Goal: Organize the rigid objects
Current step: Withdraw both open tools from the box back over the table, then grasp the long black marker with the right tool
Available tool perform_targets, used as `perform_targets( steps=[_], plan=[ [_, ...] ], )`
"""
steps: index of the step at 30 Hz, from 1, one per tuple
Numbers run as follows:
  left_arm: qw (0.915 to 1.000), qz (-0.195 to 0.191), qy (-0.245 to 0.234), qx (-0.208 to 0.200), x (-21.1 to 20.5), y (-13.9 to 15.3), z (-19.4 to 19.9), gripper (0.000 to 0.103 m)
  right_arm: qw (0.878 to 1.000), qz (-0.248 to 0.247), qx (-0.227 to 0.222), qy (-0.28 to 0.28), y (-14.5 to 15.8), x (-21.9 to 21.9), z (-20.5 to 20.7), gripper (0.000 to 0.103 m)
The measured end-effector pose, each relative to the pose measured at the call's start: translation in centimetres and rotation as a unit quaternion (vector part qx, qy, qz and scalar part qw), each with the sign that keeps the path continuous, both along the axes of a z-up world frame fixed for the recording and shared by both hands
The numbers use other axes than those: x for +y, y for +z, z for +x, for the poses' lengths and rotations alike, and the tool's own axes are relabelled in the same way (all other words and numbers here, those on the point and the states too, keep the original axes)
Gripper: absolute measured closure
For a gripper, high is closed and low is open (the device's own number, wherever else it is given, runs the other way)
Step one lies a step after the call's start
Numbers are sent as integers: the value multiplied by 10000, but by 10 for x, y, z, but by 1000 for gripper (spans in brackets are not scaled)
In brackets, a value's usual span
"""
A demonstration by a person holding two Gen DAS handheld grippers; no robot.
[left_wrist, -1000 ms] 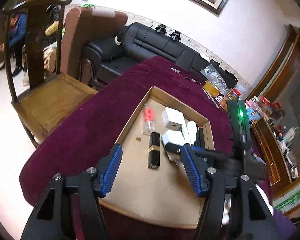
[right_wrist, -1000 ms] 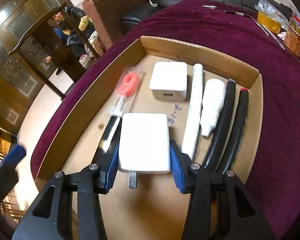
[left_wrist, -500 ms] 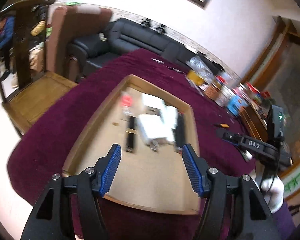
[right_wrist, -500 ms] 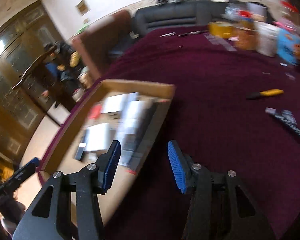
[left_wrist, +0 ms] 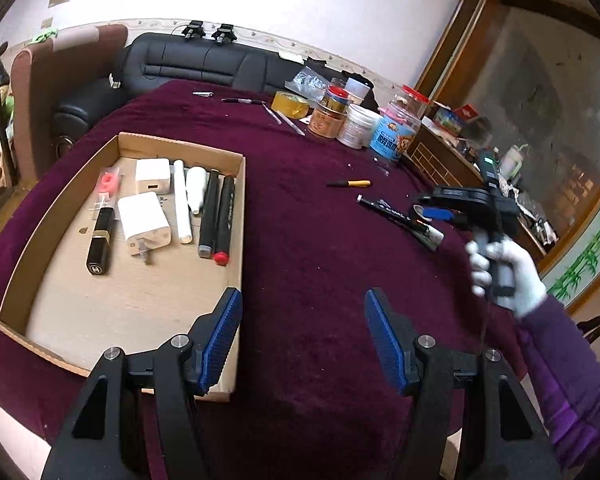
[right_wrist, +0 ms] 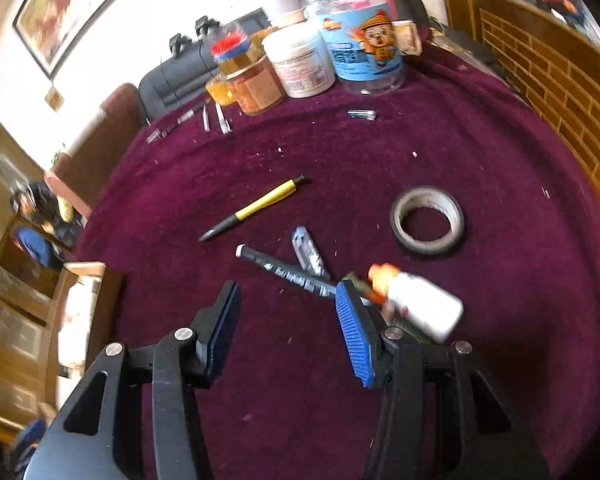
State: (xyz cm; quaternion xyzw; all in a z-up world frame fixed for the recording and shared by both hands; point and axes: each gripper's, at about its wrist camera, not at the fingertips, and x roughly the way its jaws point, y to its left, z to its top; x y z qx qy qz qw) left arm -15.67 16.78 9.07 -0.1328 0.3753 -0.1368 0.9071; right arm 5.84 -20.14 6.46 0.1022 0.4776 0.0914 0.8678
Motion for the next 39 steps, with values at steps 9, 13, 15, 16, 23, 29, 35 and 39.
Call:
perform_targets(
  steps=[9, 13, 15, 16, 23, 29, 35, 39],
  plan=[
    [9994, 185, 265, 150, 3, -3, 0, 45, 9863, 1037, 371, 1229, -13, 30, -25, 55],
    [9994, 180, 83, 283, -12, -11, 7, 45, 9913, 847, -120, 1004, 6, 17, -45, 55],
    [9992, 211, -54, 340, -22, -13, 10, 45, 9945, 541, -321, 832, 7, 10, -48, 55],
    [9990, 230, -117, 367, -28, -15, 11, 45, 9948, 477, -276, 852, 4, 10, -47, 55],
    [9988, 214, -92, 433, -38, -13, 9, 45, 9980, -25, 53, 633, -32, 31, -27, 71],
    [9983, 333, 99, 462, -31, -11, 9, 45, 9931, 397, 561, 954, -36, 64, -56, 90],
    [9974, 328, -138, 625, -49, -17, 19, 45, 9790, 1317, 582, 1445, -25, 60, -83, 89],
    [9957, 443, -310, 746, -68, -24, 26, 45, 9934, 806, -498, 638, 1, 13, -79, 87]
  ],
)
